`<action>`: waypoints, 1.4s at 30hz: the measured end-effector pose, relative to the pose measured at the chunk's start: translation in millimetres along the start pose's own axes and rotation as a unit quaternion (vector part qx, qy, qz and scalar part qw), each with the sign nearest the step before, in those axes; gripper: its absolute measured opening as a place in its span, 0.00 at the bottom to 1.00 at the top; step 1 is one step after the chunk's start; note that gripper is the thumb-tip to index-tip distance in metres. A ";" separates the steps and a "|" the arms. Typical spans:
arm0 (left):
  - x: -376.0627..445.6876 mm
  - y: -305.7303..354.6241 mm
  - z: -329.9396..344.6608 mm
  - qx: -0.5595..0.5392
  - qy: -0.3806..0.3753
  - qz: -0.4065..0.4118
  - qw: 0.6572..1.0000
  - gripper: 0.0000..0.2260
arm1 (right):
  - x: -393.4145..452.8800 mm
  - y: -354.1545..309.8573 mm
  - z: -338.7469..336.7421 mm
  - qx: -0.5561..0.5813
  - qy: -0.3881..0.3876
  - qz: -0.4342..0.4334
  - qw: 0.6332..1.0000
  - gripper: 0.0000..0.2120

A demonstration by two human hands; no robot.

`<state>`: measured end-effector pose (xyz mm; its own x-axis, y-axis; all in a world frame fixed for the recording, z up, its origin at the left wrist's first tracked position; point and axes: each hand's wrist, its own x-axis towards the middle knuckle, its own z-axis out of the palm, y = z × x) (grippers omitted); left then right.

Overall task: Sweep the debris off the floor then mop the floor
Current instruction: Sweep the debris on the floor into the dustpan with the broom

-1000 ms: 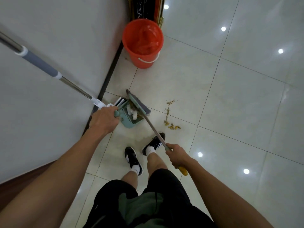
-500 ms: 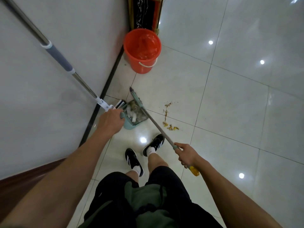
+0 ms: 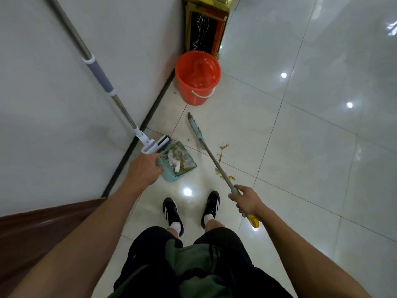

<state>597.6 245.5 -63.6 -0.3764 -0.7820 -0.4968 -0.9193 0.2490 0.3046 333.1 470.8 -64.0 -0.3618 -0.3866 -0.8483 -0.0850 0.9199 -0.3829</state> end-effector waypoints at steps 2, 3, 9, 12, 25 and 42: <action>-6.3 -0.5 5.0 -0.009 0.004 -0.019 1.000 0.12 | 12.8 -6.2 -6.3 0.068 -0.024 0.022 0.997 0.27; -9.8 0.3 7.0 -0.007 0.004 -0.027 1.000 0.11 | 20.4 -10.2 -8.3 0.093 -0.032 0.030 0.995 0.27; -24.5 11.3 26.7 0.014 -0.017 -0.087 0.996 0.07 | 53.9 -39.9 -10.9 0.206 -0.076 0.039 0.975 0.21; -28.3 18.1 33.3 -0.005 -0.010 -0.117 0.993 0.05 | 66.7 -54.4 -9.9 0.239 -0.103 0.030 0.965 0.16; -38.3 66.7 51.4 0.042 0.013 -0.103 0.994 0.06 | 118.4 -23.7 -45.5 -0.237 -0.067 -0.057 0.967 0.15; -75.7 85.3 78.2 0.071 0.004 -0.031 0.997 0.02 | 44.9 134.0 -67.1 -0.325 -0.017 0.009 0.946 0.19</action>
<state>538.7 370.6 -63.5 -0.3182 -0.8023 -0.5050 -0.9479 0.2785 0.1548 243.2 581.2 -128.9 -0.3386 -0.3627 -0.8682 -0.6354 0.7687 -0.0733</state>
